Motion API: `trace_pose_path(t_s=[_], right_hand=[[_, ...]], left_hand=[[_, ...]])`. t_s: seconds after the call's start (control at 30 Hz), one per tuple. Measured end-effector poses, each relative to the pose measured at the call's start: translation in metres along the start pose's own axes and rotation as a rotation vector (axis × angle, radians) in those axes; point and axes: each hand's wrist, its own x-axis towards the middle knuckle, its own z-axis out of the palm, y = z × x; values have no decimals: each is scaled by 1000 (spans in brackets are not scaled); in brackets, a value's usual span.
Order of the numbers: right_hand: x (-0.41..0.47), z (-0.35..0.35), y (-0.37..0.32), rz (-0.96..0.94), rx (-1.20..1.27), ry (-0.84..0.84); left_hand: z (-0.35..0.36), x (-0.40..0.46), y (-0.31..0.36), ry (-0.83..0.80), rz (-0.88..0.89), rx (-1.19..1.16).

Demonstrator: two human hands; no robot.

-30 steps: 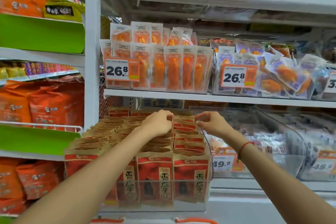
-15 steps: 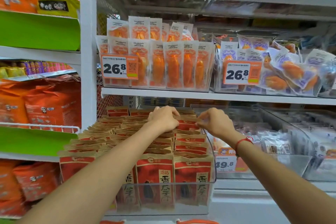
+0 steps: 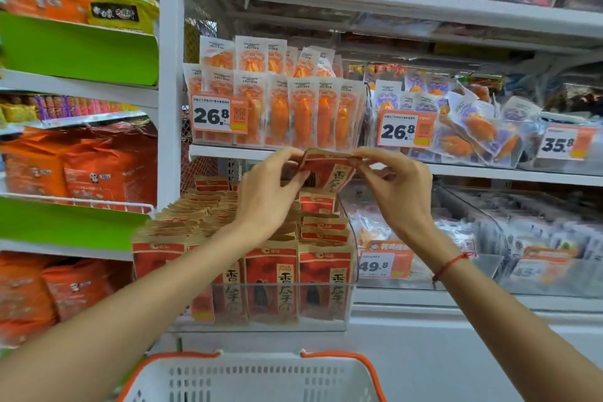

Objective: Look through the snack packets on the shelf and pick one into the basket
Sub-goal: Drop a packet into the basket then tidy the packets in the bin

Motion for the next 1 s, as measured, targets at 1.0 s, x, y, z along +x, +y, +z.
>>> trace_pose_path(t_s=[1.0], right_hand=[[-135, 59, -62, 630, 550, -635]], left_hand=[[-80, -148, -73, -409, -733, -504]])
